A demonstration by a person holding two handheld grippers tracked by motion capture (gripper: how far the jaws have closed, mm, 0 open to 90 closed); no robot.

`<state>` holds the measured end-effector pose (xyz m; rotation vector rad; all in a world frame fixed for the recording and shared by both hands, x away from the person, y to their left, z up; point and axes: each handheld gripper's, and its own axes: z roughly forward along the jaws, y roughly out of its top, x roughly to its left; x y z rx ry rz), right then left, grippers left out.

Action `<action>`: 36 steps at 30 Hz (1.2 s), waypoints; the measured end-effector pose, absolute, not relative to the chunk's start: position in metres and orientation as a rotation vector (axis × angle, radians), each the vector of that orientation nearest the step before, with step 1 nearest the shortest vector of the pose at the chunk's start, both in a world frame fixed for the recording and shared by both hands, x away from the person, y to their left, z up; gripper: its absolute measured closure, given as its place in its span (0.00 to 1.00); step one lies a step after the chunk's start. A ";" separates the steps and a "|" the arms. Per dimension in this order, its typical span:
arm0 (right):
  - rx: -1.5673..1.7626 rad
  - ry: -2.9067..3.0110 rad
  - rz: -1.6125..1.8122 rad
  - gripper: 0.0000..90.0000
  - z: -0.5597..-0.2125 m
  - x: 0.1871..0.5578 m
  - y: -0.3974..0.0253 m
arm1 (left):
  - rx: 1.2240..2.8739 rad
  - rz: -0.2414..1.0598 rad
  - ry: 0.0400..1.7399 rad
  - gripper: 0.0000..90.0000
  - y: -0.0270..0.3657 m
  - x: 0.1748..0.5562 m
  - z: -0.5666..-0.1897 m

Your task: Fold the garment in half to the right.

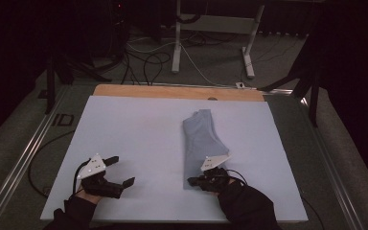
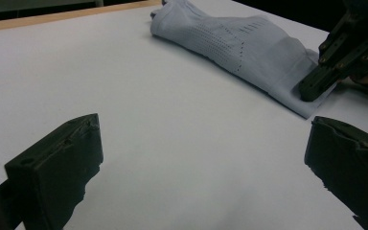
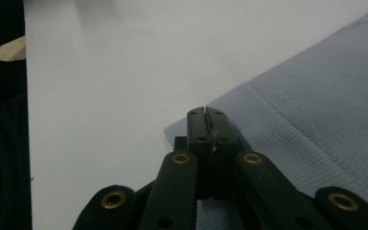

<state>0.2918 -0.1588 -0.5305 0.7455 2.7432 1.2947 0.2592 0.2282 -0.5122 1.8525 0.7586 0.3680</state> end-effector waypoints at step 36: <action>0.768 2.444 1.510 0.11 -0.482 0.302 -0.232 | 1.853 0.370 0.740 0.00 0.239 0.256 -0.507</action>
